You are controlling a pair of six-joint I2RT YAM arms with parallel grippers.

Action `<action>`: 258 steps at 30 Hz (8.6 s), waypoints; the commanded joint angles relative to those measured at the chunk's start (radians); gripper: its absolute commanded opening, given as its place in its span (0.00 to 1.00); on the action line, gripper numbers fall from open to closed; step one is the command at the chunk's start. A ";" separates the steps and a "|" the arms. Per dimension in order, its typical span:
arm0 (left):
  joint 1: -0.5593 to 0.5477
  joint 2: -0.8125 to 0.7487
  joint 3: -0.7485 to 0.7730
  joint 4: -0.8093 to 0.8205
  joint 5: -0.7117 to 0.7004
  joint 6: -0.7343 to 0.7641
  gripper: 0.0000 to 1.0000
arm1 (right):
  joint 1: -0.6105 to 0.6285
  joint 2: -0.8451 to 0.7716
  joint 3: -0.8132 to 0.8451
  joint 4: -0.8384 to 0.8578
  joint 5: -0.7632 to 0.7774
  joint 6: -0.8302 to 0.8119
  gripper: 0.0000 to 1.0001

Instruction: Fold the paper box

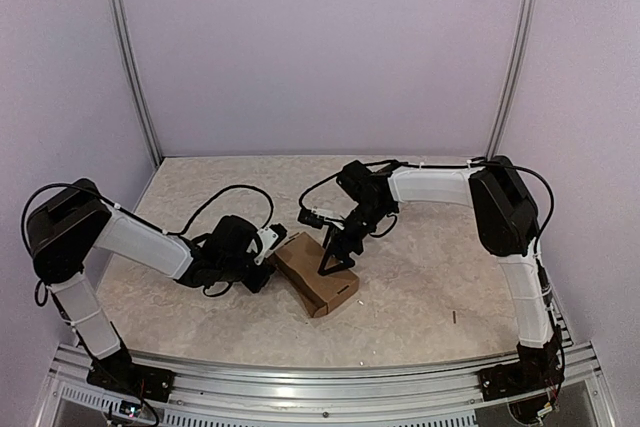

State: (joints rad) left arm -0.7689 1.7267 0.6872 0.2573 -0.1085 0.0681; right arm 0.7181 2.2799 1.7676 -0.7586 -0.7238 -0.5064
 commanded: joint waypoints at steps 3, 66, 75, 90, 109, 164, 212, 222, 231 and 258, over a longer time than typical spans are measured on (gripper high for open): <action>0.005 0.056 0.078 0.068 0.043 0.049 0.21 | 0.040 0.062 -0.004 -0.083 0.018 -0.091 0.91; 0.065 -0.050 0.166 -0.159 -0.040 0.047 0.27 | -0.073 -0.053 -0.001 -0.088 0.018 -0.051 1.00; -0.091 -0.200 0.041 -0.336 -0.082 -0.075 0.26 | -0.144 -0.205 -0.113 -0.090 0.013 -0.082 1.00; -0.385 -0.059 0.111 -0.341 -0.052 -0.166 0.10 | -0.158 -0.269 -0.399 0.113 0.348 -0.147 0.97; -0.360 0.067 0.220 -0.210 -0.028 -0.071 0.06 | 0.079 -0.239 -0.442 0.151 0.432 -0.211 0.74; 0.082 0.201 0.571 -0.511 0.294 -0.047 0.02 | -0.179 -0.032 -0.024 -0.132 0.402 -0.237 0.28; 0.065 0.377 0.734 -0.338 0.318 -0.119 0.01 | -0.100 -0.067 -0.095 -0.037 0.281 -0.099 0.33; -0.029 0.427 0.767 -0.292 0.341 -0.085 0.02 | -0.101 -0.057 -0.058 -0.007 0.291 -0.099 0.33; -0.099 0.392 0.775 -0.216 0.286 -0.137 0.02 | -0.083 -0.062 -0.045 0.005 0.243 -0.088 0.34; -0.036 0.083 0.494 -0.300 -0.131 -0.197 0.19 | -0.111 -0.314 -0.326 0.031 0.299 -0.092 0.54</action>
State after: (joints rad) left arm -0.8108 1.9133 1.2739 0.0109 -0.1970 -0.1307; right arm 0.5999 2.0247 1.5150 -0.7498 -0.4377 -0.5838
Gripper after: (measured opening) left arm 0.178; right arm 0.536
